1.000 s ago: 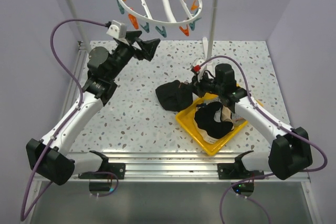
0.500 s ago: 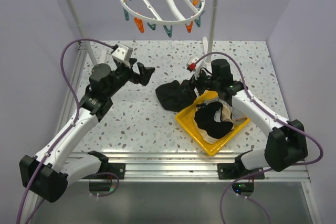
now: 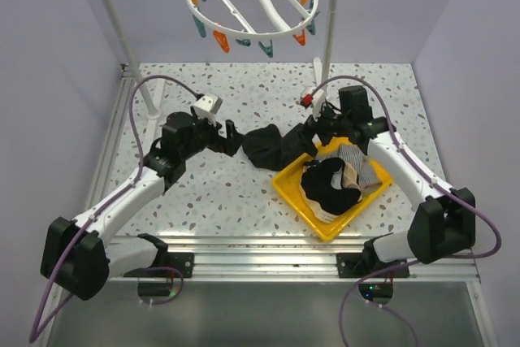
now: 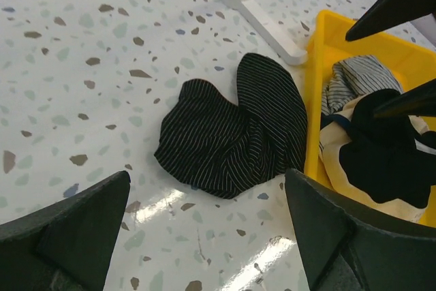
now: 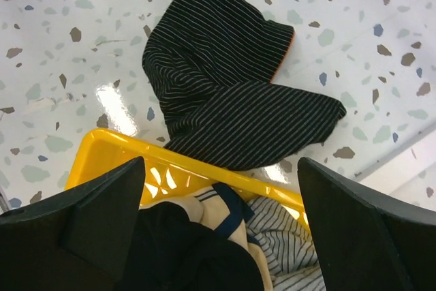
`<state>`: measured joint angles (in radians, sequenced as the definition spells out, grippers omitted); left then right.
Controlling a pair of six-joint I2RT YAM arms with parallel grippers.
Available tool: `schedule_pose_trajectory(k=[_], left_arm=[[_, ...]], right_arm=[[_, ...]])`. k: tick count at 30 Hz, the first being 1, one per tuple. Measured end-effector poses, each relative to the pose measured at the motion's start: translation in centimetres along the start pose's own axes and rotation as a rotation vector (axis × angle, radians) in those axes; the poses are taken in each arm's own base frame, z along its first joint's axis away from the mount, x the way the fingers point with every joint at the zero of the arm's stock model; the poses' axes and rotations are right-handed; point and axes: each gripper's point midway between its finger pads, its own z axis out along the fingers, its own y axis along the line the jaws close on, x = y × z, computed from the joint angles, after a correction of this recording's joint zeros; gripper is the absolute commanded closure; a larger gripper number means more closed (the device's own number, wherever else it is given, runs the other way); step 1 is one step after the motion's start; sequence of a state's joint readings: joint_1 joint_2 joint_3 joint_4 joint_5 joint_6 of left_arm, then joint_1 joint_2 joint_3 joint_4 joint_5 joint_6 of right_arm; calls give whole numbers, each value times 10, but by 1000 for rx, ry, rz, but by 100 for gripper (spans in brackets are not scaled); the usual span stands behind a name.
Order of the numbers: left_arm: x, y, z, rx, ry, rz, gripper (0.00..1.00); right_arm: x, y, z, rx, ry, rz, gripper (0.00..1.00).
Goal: Remove the underwear clipped to the hanger
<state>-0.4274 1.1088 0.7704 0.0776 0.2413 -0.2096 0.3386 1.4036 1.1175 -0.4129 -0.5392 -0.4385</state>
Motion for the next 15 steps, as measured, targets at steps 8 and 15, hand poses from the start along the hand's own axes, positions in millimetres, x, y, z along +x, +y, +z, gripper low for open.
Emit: schedule_pose_trajectory(k=[8,15], left_arm=[[81,-21,68,-4,291,-110,7],[99,-38,115,-106,416,-170,21]], right_arm=[[12,-25,-34,61,1,96,3],[25,-24,-58,106,-15,143,2]])
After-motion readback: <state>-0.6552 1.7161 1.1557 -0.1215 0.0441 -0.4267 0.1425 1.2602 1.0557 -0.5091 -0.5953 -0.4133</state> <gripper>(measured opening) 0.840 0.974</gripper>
